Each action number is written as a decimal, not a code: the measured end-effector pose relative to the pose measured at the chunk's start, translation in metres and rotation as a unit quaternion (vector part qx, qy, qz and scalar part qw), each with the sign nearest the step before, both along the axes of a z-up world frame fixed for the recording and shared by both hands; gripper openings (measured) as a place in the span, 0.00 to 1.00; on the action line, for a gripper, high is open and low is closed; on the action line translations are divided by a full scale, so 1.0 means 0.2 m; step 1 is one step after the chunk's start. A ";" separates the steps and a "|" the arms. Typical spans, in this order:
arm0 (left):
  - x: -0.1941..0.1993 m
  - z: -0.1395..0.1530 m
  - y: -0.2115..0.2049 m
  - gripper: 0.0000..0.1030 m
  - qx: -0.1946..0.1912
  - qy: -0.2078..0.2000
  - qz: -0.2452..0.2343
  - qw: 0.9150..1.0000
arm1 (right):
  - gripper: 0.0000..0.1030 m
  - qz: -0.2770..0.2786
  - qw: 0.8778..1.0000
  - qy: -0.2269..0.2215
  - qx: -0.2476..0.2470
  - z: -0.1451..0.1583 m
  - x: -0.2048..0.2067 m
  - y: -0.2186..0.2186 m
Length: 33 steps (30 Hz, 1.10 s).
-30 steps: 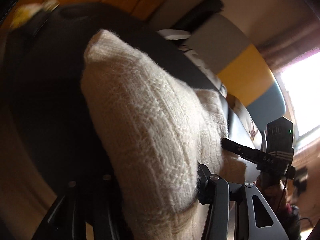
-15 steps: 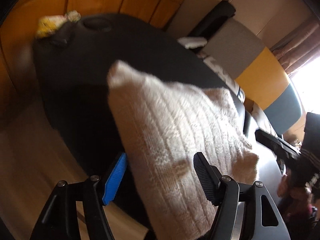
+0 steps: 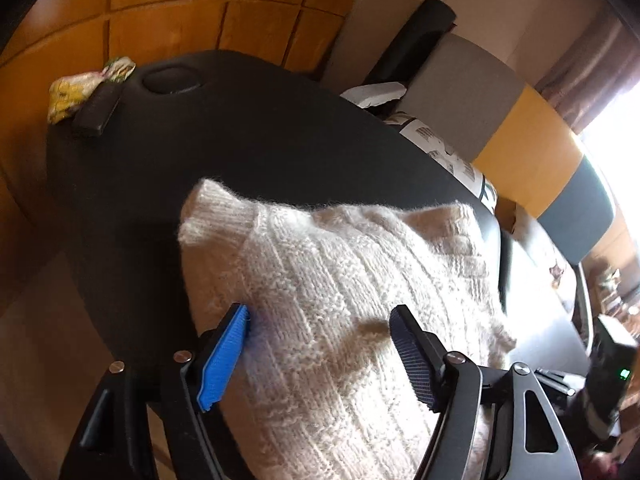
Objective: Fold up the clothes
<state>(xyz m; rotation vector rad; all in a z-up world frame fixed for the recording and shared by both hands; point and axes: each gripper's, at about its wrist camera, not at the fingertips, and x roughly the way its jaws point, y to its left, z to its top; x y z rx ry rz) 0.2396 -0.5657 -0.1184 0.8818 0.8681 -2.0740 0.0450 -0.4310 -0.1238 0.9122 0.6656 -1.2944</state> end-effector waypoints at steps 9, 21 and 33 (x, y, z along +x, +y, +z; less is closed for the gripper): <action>0.13 0.08 0.13 0.74 -0.023 0.024 0.052 0.998 | 0.33 0.168 0.982 0.056 -0.064 0.27 0.18 -0.17; 0.07 0.04 0.28 0.79 -0.042 -0.018 0.074 0.996 | 0.33 0.033 0.998 -0.003 -0.062 0.19 0.01 -0.06; 0.32 0.37 0.56 0.95 -0.164 -0.089 0.164 0.969 | 0.40 -0.071 0.987 0.053 -0.131 0.38 0.40 0.13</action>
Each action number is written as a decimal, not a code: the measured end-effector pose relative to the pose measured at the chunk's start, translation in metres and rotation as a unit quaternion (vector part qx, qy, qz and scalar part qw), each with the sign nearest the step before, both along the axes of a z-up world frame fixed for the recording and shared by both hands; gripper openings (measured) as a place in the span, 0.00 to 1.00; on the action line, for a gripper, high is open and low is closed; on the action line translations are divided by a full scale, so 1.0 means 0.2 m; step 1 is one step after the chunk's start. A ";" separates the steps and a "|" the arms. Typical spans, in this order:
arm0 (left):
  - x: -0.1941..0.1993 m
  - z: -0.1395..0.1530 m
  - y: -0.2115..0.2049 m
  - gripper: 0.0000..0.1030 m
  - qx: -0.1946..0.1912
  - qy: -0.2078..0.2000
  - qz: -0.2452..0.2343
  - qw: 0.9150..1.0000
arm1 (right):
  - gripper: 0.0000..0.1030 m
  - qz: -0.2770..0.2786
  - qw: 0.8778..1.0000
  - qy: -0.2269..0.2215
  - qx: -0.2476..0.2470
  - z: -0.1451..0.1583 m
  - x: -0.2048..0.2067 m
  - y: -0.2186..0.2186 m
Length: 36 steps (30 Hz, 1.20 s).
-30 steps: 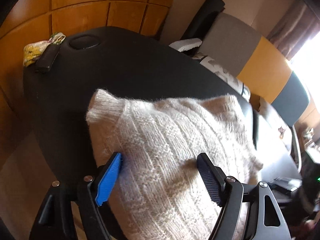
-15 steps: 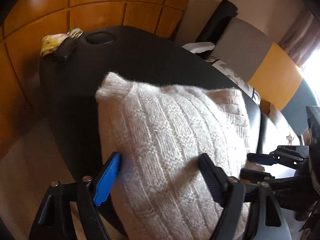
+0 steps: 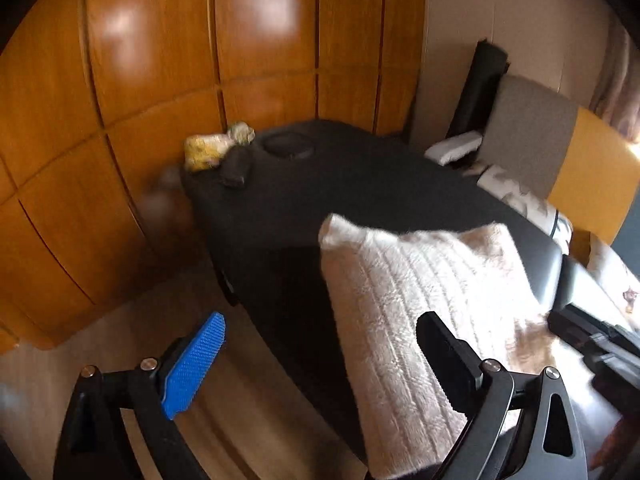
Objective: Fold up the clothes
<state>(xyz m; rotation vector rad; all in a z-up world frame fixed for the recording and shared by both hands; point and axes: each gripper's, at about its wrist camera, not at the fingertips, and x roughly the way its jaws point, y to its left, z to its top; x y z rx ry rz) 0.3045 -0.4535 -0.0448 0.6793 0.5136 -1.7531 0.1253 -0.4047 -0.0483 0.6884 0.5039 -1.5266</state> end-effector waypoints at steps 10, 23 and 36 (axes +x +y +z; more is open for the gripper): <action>-0.01 0.22 0.16 0.95 -0.059 0.010 -0.003 0.998 | 0.40 -0.002 0.999 0.040 0.010 0.03 0.05 0.02; -0.04 0.14 0.10 0.95 -0.002 0.026 -0.042 0.999 | 0.40 0.004 0.998 0.059 0.037 -0.07 0.09 -0.06; -0.03 0.08 0.05 0.87 0.017 0.031 -0.023 0.999 | 0.40 0.007 0.996 0.074 0.041 -0.07 0.11 -0.05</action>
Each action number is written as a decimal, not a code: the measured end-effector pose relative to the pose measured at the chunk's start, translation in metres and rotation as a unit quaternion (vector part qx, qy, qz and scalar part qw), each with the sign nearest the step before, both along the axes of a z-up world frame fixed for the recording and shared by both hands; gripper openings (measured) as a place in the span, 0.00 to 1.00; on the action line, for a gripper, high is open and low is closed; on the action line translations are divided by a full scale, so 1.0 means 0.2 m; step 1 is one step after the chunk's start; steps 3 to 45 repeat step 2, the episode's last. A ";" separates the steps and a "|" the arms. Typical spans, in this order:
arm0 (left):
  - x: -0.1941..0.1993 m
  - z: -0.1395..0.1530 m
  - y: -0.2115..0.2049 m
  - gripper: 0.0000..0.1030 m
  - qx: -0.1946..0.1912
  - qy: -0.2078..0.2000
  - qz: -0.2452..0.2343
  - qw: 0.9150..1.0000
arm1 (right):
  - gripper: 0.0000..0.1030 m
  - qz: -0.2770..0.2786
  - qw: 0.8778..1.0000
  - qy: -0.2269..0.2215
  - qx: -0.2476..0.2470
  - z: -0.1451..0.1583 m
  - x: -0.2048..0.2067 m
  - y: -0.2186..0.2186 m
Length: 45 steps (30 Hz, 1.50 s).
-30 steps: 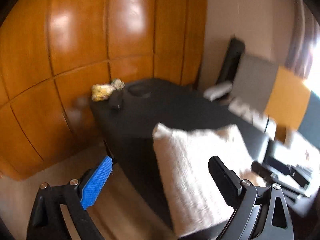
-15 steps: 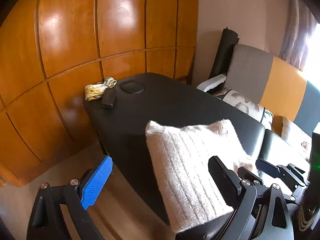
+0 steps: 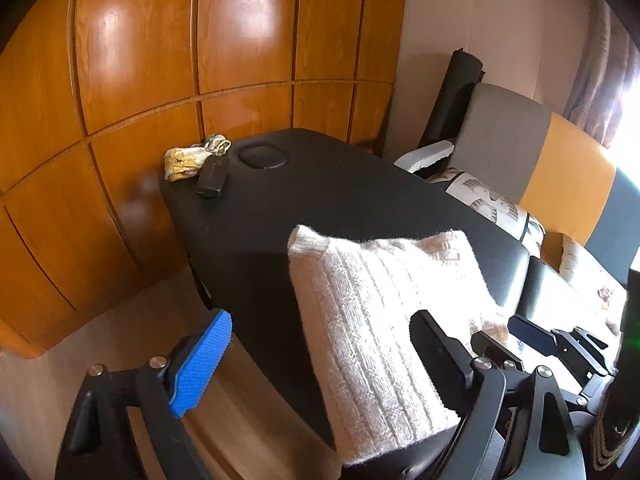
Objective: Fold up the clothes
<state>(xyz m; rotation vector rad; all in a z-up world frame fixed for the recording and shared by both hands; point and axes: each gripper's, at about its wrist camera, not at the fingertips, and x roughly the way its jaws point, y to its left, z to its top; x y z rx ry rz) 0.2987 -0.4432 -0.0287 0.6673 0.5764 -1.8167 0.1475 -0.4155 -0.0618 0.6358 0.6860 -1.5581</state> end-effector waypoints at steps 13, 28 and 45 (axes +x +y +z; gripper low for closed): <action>0.00 0.00 0.00 0.87 -0.002 -0.004 0.002 1.000 | 0.40 -0.001 1.000 -0.002 0.000 0.00 0.00 0.00; 0.00 0.00 0.00 0.87 -0.002 -0.004 0.002 1.000 | 0.40 -0.001 1.000 -0.002 0.000 0.00 0.00 0.00; 0.00 0.00 0.00 0.87 -0.002 -0.004 0.002 1.000 | 0.40 -0.001 1.000 -0.002 0.000 0.00 0.00 0.00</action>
